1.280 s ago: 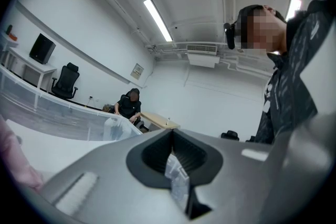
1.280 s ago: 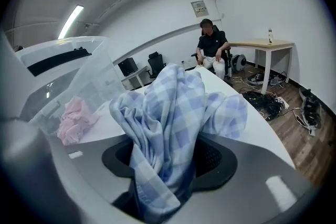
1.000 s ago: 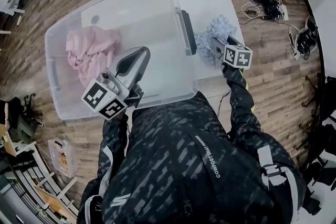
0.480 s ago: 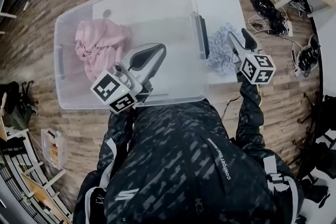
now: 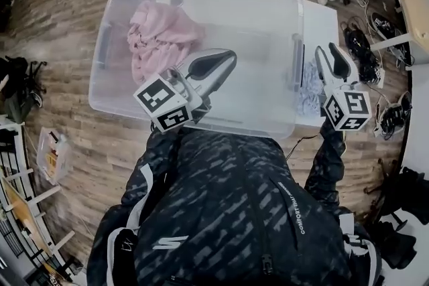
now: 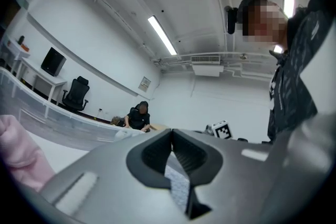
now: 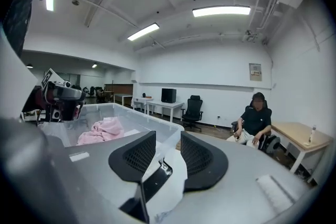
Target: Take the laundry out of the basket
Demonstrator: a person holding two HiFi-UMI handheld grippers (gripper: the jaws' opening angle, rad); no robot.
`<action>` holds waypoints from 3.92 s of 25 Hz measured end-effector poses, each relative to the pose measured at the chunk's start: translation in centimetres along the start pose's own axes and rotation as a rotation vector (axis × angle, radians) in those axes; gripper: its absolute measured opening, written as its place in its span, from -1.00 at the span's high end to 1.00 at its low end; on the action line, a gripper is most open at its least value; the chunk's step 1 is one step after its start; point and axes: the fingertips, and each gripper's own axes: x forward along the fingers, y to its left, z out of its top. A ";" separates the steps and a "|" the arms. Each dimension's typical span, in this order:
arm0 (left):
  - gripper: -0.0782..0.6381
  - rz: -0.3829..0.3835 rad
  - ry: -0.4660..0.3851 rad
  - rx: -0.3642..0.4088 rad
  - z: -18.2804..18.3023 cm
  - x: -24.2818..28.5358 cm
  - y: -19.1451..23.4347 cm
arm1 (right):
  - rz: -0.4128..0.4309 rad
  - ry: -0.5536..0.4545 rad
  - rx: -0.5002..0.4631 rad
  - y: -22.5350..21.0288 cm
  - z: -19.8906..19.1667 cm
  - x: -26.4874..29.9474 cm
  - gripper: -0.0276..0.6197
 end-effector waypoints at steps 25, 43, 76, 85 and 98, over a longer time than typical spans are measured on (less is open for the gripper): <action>0.76 0.046 0.138 0.048 2.9 -14.8 13.3 | 0.356 0.006 -0.096 26.3 10.1 12.6 0.45; 0.76 0.157 0.272 -0.022 -3.0 -18.6 21.7 | 0.560 0.248 -0.234 37.5 2.7 21.6 0.27; -0.26 0.570 0.458 -0.083 -10.7 -20.0 30.7 | 0.782 0.520 -0.494 43.7 -15.3 32.0 -0.67; -0.43 0.648 0.594 -0.119 -16.1 -19.1 34.0 | 0.809 0.532 -0.488 43.9 -17.1 32.4 -0.70; -0.45 0.653 0.650 -0.138 -20.7 -18.0 36.7 | 0.886 0.567 -0.440 44.7 -19.0 33.3 -0.71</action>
